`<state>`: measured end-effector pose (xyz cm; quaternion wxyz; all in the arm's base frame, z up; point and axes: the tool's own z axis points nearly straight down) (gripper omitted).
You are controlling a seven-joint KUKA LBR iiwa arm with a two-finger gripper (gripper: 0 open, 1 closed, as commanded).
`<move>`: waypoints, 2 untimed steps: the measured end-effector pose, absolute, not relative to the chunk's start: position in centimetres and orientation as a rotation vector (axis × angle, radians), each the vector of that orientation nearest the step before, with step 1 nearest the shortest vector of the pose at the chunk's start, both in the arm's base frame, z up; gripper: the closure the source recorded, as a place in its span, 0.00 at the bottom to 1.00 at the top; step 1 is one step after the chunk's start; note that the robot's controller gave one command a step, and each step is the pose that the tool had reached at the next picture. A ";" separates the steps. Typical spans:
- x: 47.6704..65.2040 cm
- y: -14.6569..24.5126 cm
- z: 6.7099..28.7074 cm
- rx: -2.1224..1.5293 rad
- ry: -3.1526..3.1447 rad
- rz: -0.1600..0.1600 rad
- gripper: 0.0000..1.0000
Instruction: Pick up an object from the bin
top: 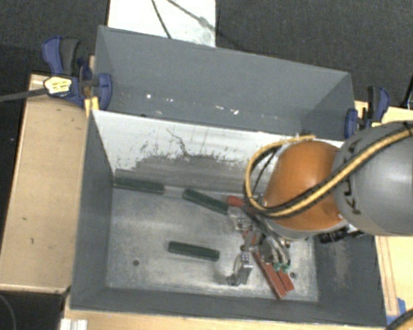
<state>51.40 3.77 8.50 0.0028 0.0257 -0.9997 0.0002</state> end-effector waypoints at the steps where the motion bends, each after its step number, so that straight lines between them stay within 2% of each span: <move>1: 53.3 0.9 7.0 0.517 -3.103 0.001 0.00; 2: 55.2 16.6 7.1 0.685 -3.072 -0.008 0.00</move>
Offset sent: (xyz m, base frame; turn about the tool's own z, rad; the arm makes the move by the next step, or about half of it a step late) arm 0.0185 -0.0272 -0.0150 -0.2806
